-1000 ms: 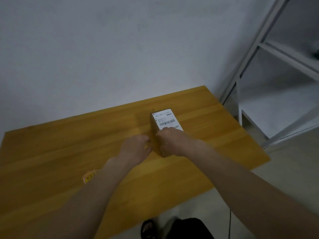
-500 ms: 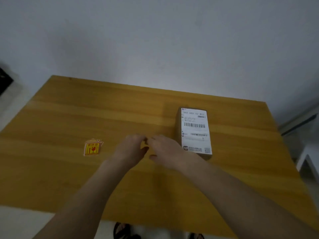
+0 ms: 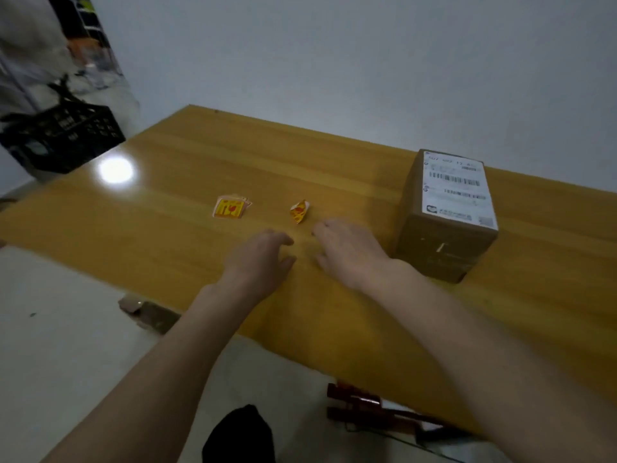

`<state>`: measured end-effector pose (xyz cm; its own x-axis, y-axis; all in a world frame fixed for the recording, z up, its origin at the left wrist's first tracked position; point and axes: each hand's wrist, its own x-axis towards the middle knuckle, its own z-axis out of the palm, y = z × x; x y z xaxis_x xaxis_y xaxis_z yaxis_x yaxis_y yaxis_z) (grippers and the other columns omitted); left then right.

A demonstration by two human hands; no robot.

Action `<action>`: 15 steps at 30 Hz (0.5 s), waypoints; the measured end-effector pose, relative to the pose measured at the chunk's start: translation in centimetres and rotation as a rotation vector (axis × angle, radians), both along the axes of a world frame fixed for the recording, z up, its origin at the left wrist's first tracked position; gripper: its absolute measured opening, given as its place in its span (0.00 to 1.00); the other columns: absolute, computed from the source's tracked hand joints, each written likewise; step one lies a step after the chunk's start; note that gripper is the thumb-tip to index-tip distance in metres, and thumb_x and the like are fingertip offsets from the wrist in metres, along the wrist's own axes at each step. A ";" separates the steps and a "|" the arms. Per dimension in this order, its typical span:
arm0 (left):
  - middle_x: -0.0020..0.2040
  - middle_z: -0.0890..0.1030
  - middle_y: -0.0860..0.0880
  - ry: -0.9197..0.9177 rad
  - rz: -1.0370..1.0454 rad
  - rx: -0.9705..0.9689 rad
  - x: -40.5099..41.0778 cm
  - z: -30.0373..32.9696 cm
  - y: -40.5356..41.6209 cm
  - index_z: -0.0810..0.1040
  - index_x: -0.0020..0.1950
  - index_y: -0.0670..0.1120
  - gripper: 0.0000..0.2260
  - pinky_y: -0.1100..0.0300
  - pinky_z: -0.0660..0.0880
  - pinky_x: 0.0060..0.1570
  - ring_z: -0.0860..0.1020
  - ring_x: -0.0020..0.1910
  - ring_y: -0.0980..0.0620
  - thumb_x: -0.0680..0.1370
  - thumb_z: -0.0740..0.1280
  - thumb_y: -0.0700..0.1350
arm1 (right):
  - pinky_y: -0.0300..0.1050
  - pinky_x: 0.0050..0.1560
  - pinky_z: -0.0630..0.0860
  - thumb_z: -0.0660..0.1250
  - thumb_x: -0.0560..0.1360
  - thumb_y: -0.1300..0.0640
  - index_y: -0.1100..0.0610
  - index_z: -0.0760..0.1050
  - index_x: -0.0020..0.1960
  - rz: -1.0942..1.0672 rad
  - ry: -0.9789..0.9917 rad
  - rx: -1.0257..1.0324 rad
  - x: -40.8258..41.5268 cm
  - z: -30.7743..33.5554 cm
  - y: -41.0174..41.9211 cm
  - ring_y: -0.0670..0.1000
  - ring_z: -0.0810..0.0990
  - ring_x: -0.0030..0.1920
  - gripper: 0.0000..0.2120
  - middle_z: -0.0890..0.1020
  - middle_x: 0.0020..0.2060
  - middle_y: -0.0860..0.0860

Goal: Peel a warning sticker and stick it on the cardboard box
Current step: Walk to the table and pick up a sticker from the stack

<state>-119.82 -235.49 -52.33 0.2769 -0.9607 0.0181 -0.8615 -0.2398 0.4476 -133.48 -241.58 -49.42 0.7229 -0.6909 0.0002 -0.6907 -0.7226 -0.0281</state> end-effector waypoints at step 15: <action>0.70 0.72 0.49 -0.023 0.036 -0.008 9.1 -0.1 9.5 0.59 0.74 0.50 0.27 0.51 0.70 0.61 0.71 0.66 0.46 0.77 0.64 0.49 | 0.49 0.76 0.52 0.55 0.80 0.50 0.60 0.57 0.74 0.008 -0.054 0.162 13.2 -3.2 4.3 0.54 0.48 0.78 0.26 0.50 0.78 0.55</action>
